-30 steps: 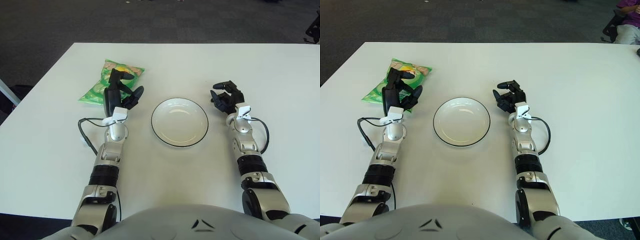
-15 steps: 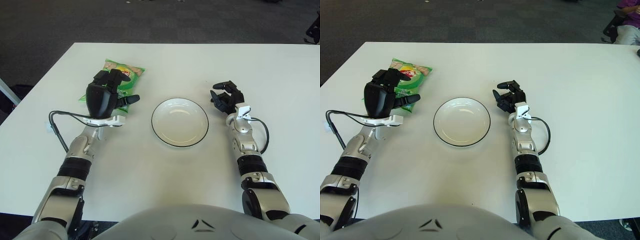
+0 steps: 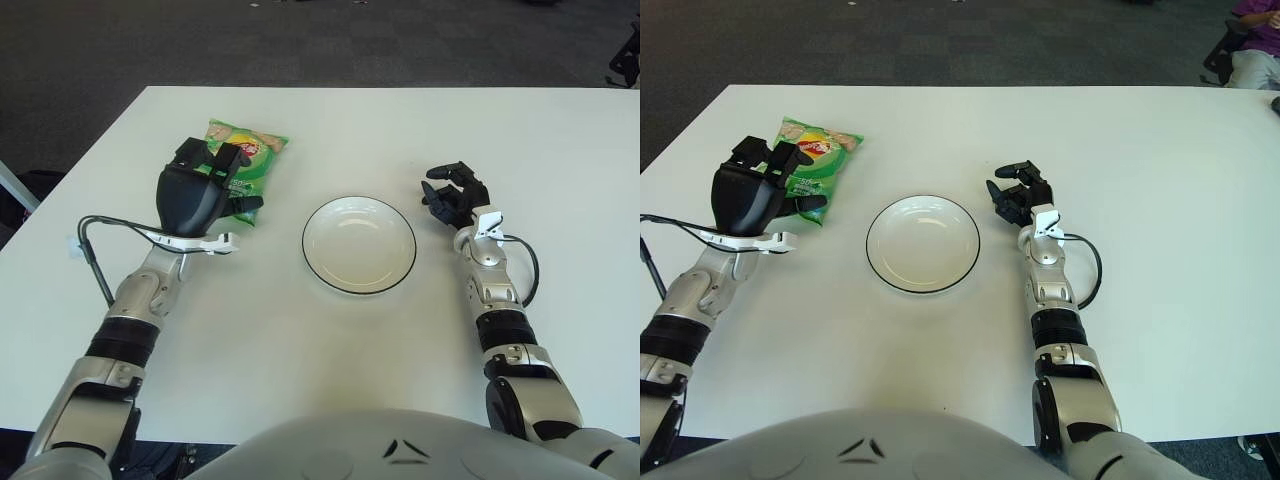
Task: Put the snack into the plate.
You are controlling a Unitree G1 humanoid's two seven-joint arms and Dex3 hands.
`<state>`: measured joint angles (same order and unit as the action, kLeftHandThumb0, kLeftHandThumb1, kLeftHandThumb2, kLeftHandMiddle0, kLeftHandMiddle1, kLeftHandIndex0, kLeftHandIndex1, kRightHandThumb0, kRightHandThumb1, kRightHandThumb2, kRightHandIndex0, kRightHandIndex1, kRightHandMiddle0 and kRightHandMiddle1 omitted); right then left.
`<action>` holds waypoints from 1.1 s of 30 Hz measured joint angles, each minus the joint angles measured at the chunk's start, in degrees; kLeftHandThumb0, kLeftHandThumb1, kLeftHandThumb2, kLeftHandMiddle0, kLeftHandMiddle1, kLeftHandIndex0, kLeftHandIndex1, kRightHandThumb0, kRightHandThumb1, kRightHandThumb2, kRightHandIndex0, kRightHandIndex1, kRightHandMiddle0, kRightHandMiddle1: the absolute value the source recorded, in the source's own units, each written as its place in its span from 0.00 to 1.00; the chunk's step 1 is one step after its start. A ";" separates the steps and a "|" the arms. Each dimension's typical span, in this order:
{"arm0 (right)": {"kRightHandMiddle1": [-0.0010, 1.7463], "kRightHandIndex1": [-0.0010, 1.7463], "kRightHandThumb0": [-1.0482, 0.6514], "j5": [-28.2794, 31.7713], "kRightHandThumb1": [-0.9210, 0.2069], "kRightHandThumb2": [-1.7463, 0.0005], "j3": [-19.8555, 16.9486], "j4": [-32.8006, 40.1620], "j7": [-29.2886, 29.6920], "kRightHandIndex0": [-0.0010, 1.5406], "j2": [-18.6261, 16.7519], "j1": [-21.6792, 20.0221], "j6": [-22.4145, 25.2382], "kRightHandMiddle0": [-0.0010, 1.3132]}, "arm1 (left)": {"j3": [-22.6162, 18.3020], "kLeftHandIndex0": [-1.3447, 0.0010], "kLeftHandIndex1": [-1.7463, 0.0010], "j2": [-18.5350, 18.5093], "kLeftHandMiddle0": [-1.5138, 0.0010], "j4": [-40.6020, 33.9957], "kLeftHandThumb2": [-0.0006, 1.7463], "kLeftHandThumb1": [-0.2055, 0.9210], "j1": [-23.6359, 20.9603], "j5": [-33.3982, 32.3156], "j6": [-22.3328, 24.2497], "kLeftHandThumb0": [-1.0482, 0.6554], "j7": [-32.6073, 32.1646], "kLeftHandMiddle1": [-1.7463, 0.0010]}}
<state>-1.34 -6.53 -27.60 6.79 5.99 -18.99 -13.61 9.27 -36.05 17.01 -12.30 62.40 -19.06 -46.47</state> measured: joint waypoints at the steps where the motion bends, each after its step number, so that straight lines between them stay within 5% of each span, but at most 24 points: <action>1: 0.71 0.78 0.61 0.04 0.17 0.72 -0.09 0.00 -0.14 0.44 0.07 0.00 0.01 0.38 | 0.48 0.62 0.65 -1.16 0.61 0.18 0.03 1.00 0.00 0.24 -0.61 0.32 0.09 0.88; 6: 0.71 0.78 0.61 0.13 0.17 0.72 -0.40 -0.01 -0.52 0.44 0.17 0.00 0.19 0.38 | 2.30 0.68 0.85 -5.17 0.72 0.36 0.01 0.97 0.03 0.20 -2.89 0.26 2.62 0.98; 12: 0.71 0.78 0.61 0.13 0.17 0.72 -0.53 -0.03 -1.02 0.44 0.17 -0.02 0.20 0.38 | 2.67 0.82 0.97 -8.53 0.88 -2.58 0.00 0.92 1.65 -3.04 -3.57 0.26 14.01 1.00; 20: 0.71 0.78 0.61 0.14 0.17 0.72 -0.78 -0.14 -1.48 0.44 0.29 -0.02 0.16 0.38 | 1.83 0.85 0.99 -11.93 0.92 -9.36 0.00 0.89 4.50 -8.05 -1.17 0.28 32.75 1.00; 33: 0.71 0.78 0.61 0.14 0.16 0.72 -0.82 -0.52 -1.98 0.44 0.32 -0.02 -0.56 0.38 | 0.60 0.90 1.00 -12.23 0.99 -13.46 0.00 0.87 5.43 -9.67 2.28 0.28 41.54 1.00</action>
<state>-1.20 -7.35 -28.12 4.81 6.31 -19.01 -14.17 9.87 -48.29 3.55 -6.87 52.74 -16.78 -4.93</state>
